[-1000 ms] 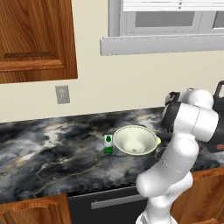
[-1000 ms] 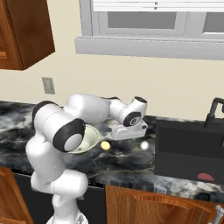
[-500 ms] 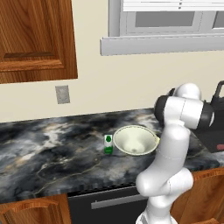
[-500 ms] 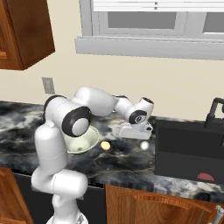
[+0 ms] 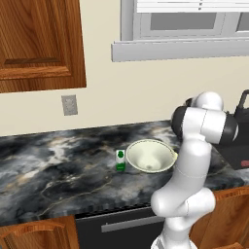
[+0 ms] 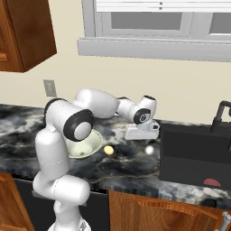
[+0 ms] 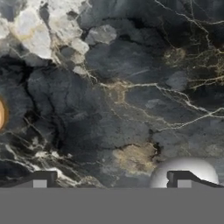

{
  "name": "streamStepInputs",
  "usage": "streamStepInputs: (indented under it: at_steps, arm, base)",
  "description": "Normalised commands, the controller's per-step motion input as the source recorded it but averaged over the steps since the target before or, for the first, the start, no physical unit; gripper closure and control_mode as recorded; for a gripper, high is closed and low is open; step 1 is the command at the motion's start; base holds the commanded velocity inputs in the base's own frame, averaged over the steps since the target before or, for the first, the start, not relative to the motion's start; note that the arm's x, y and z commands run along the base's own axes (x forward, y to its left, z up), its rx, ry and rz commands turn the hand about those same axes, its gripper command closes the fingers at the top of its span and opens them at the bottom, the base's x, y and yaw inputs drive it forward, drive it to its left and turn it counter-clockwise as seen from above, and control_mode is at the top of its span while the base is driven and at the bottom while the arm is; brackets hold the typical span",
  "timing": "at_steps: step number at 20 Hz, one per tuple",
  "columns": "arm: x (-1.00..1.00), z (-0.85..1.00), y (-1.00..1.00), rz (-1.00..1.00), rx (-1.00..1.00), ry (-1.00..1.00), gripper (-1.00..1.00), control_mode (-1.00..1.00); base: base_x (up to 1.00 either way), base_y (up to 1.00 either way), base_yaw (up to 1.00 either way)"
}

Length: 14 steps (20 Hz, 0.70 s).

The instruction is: Gather the eggs and milk located in the vicinity of the sink area and place them right next to the bowl.

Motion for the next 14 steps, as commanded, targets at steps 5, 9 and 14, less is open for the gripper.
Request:
streamStepInputs:
  at_steps: [5, 9, 14]
  arm:
    - [-0.04, 0.13, 0.03, 0.0, -0.2, 0.0, -1.0, -1.0]
    - [-0.02, 0.0, -0.19, -0.03, -0.06, 0.0, -1.0, -1.0]
    - [-0.01, 0.0, -0.35, -0.13, 0.0, 0.0, -1.0, -1.0]
  base:
    - [0.0, 0.0, 0.0]
    - [0.0, 0.0, 0.0]
    - [0.0, 0.0, 0.0]
